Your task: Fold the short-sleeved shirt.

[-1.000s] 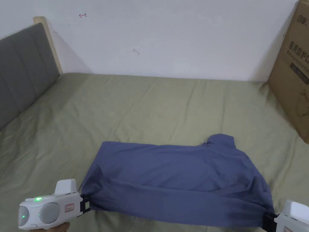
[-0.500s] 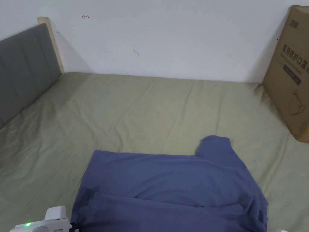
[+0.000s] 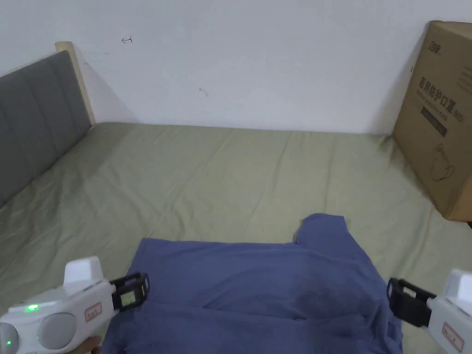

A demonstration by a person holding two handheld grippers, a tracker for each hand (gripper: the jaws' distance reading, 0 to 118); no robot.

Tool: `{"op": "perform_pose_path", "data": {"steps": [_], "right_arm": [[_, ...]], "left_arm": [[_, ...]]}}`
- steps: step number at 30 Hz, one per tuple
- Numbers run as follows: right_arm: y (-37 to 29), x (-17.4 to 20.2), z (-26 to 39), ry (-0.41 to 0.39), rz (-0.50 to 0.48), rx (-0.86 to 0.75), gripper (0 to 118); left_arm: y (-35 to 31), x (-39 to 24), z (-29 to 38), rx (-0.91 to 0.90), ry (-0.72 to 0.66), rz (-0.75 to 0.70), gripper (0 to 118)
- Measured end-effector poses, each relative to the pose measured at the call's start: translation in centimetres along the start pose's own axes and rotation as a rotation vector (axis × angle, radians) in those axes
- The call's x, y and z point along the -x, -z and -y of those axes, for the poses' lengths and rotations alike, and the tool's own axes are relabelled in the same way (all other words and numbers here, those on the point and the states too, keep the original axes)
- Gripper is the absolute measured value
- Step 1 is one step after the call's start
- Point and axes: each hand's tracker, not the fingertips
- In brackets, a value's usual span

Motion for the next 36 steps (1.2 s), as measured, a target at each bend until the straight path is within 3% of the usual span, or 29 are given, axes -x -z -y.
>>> {"op": "perform_pose_path", "data": {"steps": [5,7,8,10,11,12,14,22,32,34,35,36], "right_arm": [[-3.7,3.2,-4.3,-0.056,-0.027,-0.229,86],[-4.4,4.2,-4.9,-0.086,-0.017,-0.288,79],[-4.6,4.7,-5.0,-0.102,-0.005,-0.305,71],[-5.3,6.1,-5.3,-0.148,0.026,-0.332,30],[-5.4,6.6,-5.3,-0.166,0.036,-0.336,13],[-5.4,7.0,-5.2,-0.171,0.035,-0.340,4],[-4.7,7.0,-5.0,-0.174,0.043,-0.349,0],[-1.4,6.6,-5.3,-0.156,0.015,-0.307,0],[6.2,6.0,-6.4,-0.173,0.023,-0.230,0],[8.1,5.9,-6.5,-0.175,0.029,-0.206,0],[9.0,5.8,-6.5,-0.173,0.029,-0.197,0],[10.0,5.7,-6.5,-0.172,0.034,-0.185,0]], "left_arm": [[-3.3,-3.8,-3.5,-0.243,0.083,-0.007,94],[-3.6,-4.9,-3.8,-0.308,0.125,-0.011,87],[-3.7,-5.4,-3.8,-0.338,0.144,-0.027,78],[-3.6,-6.2,-3.7,-0.360,0.186,-0.030,19],[-3.3,-6.4,-3.7,-0.352,0.189,-0.027,0],[-3.1,-6.5,-3.6,-0.352,0.202,-0.008,0],[-3.4,-6.7,-3.2,-0.342,0.190,0.015,0],[1.1,-5.9,-4.7,-0.246,0.200,0.043,0],[16.5,-0.2,-9.2,0.066,0.142,0.034,0],[20.3,1.0,-10.0,0.128,0.093,0.016,21],[21.9,1.7,-10.0,0.172,0.076,-0.004,42],[23.9,2.3,-10.0,0.233,0.059,-0.002,76]]}}
